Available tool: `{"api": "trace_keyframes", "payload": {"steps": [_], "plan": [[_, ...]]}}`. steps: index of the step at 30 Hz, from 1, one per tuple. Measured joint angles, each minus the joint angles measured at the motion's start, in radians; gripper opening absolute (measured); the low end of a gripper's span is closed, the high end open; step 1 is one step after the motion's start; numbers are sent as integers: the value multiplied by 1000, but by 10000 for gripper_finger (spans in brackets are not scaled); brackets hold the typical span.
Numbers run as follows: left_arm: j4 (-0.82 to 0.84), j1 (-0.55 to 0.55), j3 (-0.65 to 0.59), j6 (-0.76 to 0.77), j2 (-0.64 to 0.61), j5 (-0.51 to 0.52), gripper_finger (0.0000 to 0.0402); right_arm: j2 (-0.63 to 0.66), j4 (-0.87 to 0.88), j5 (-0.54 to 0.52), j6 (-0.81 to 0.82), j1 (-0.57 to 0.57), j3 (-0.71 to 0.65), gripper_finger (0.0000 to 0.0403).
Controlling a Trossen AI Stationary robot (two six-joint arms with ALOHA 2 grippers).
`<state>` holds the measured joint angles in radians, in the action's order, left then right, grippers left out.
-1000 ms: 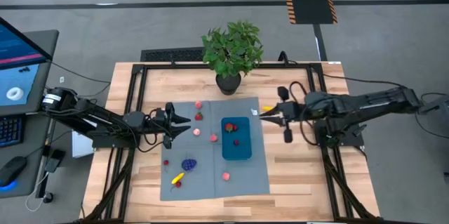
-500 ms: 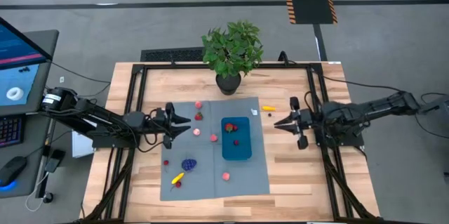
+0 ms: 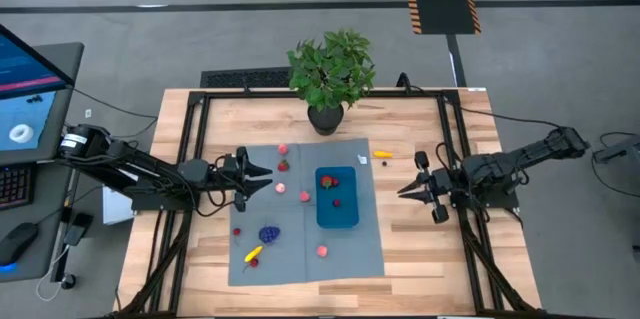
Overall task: Pick and placing Produce into tupperware
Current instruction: Put the grapes into the bin
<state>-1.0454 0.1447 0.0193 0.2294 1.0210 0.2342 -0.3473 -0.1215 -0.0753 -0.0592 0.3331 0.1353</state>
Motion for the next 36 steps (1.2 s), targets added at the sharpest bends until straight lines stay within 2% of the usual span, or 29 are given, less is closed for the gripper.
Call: {"api": "trace_keyframes", "payload": {"steps": [8, 14, 18, 22, 29, 33, 36], "plan": [[-14, 0, 0, -21, 0, 14, 130, 3, -217, -5, 40, -17, -126, 60], [-23, 0, 0, -28, 0, 18, 130, 2, -209, 15, 59, -104, -129, 60], [-32, 0, 0, -60, 0, 39, 130, 2, -225, 104, 52, -223, -129, 60], [-71, 0, 0, -61, 0, 43, 130, 2, -234, 227, 44, -390, -129, 60], [-90, 0, 0, -88, 0, 43, 130, 1, -231, 493, 89, -702, -129, 60], [-90, 0, 0, -86, 0, 43, 130, 1, -230, 507, 113, -806, -129, 60], [-89, 0, 0, -83, 0, 43, 130, 1, -216, 501, 114, -829, -129, 60]]}}
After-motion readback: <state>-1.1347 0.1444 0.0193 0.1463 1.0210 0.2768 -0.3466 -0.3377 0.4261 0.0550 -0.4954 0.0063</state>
